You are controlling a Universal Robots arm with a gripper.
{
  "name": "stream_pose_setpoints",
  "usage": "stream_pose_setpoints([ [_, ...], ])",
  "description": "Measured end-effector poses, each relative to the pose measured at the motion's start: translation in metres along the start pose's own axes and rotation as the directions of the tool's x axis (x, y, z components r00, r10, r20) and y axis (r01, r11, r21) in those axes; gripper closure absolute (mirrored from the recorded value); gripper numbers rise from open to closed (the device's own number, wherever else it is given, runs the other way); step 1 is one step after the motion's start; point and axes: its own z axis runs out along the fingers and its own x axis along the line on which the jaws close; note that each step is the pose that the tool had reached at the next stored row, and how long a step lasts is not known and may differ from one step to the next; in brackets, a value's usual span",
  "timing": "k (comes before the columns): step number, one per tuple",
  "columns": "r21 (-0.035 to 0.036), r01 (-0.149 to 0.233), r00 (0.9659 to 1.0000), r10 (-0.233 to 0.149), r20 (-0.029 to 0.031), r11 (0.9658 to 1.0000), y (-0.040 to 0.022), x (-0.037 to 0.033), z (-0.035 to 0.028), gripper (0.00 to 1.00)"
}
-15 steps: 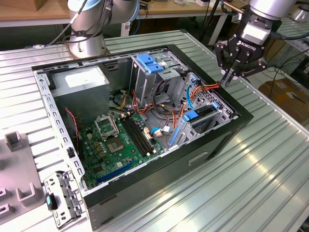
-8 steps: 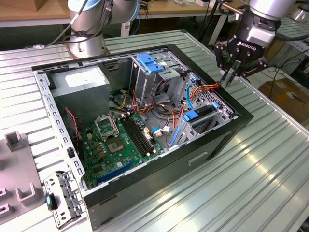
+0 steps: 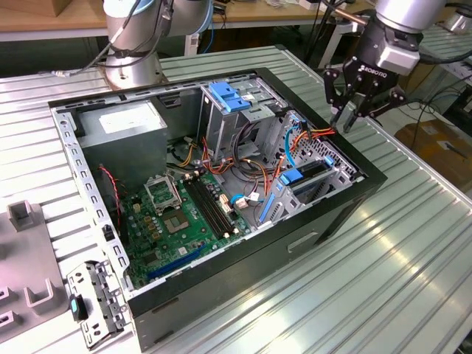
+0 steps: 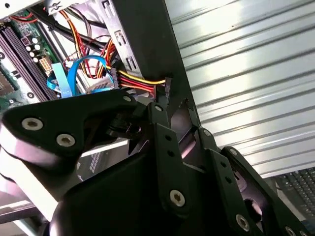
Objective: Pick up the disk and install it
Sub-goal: 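Insert the first disk wire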
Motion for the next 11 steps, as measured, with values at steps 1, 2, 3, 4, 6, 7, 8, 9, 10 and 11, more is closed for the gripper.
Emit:
stream_pose_setpoints([
  [1,0.0004,0.024,0.9997,-0.024,-0.0005,0.9997,-0.0001,0.0000,0.0015,0.67],
  [2,0.0009,0.043,0.9991,-0.043,-0.0005,0.9991,-0.0001,0.0000,0.0028,0.67],
  [3,0.0015,0.071,0.9975,-0.071,-0.0009,0.9975,-0.0001,-0.0001,0.0046,0.67],
  [4,0.0022,0.105,0.9944,-0.105,-0.0013,0.9944,-0.0001,-0.0002,0.0066,0.67],
  [6,0.0024,0.114,0.9935,-0.114,-0.0016,0.9935,-0.0001,-0.0002,0.0069,0.67],
  [7,0.0025,0.114,0.9935,-0.114,-0.0015,0.9935,-0.0001,-0.0002,0.0070,0.67],
  [8,0.0026,0.114,0.9935,-0.114,-0.0014,0.9935,-0.0001,-0.0002,0.0071,0.67],
  [9,0.0026,0.114,0.9935,-0.114,-0.0014,0.9935,-0.0001,-0.0002,0.0071,0.67],
  [10,0.0026,0.114,0.9935,-0.114,-0.0013,0.9935,-0.0001,-0.0002,0.0071,0.67],
  [11,0.0026,0.114,0.9935,-0.114,-0.0014,0.9935,-0.0001,-0.0002,0.0071,0.67],
])
